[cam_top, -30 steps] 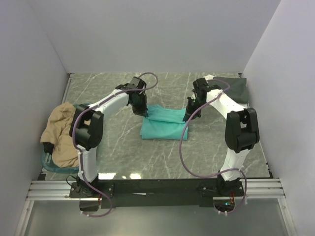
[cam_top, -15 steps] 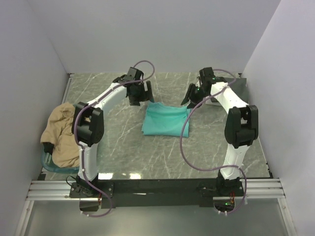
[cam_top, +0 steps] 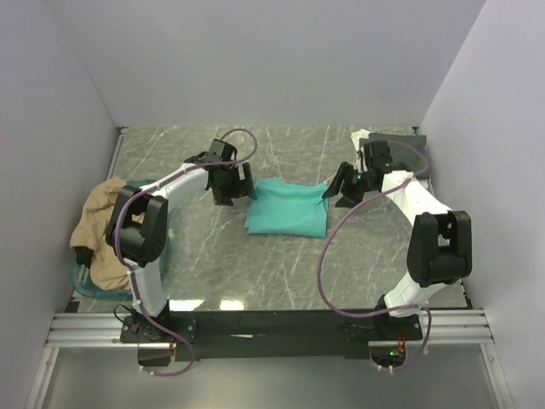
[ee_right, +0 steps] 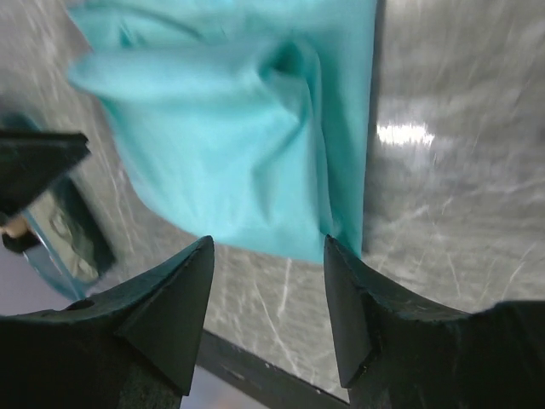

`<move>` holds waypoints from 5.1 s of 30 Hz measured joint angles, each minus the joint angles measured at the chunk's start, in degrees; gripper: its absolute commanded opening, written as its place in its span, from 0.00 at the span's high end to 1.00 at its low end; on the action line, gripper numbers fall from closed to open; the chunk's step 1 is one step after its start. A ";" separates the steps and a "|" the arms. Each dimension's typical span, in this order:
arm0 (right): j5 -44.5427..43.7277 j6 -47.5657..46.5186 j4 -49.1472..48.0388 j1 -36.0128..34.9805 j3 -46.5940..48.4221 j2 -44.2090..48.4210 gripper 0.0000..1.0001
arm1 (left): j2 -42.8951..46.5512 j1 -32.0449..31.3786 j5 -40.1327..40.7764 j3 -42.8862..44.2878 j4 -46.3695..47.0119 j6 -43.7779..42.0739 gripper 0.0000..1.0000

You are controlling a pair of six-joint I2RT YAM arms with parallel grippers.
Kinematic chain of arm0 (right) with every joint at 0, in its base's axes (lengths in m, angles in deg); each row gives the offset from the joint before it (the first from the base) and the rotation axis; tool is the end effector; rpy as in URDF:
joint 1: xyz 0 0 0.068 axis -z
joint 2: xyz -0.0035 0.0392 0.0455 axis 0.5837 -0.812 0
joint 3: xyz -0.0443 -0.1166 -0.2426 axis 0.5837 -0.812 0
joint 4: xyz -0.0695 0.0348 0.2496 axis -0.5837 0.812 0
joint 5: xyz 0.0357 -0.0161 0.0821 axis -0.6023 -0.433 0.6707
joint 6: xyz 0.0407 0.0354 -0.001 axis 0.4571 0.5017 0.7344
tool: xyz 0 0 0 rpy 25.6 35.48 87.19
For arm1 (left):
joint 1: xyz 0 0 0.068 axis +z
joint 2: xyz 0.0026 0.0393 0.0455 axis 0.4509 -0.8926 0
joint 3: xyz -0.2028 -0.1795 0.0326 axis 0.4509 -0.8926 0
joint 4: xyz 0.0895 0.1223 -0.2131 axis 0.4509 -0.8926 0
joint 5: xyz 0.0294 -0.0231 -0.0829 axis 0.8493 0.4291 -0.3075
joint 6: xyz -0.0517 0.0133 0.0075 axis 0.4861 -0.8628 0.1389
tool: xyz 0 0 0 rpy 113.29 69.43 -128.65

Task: Fold and stack the t-shirts
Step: Fold the tshirt, then neatly place the folded tshirt to the corner

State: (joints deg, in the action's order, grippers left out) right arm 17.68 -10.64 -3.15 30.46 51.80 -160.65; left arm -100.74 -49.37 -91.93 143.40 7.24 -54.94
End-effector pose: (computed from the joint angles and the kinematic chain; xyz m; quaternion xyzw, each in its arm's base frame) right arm 0.3394 0.0467 0.2406 0.1356 0.9288 0.2849 0.1941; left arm 0.3691 -0.1603 0.2071 -0.0718 0.9550 -0.2064 0.2005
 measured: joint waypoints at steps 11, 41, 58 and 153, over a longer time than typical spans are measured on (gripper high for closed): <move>6.62 -3.82 -6.40 0.31 -8.85 1.60 0.30 | -0.59 -0.02 -3.98 -1.64 3.72 -0.04 0.14; 8.22 -6.36 -17.77 1.42 -14.14 -6.54 0.16 | -7.32 -2.23 -6.47 -1.27 6.38 1.55 0.63; 12.57 -2.62 -25.81 -1.09 -14.19 -9.60 0.21 | -8.22 -3.76 -7.21 -1.27 7.30 2.14 0.71; -56.00 -30.93 18.16 9.16 60.57 -29.75 1.00 | 23.50 -3.50 -1.86 -33.51 15.26 9.94 0.17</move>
State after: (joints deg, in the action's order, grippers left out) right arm -38.32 -41.57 15.01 39.61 112.37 -190.40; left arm -77.24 -52.87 -93.79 109.90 22.50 -44.99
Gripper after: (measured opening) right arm 0.036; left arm 0.833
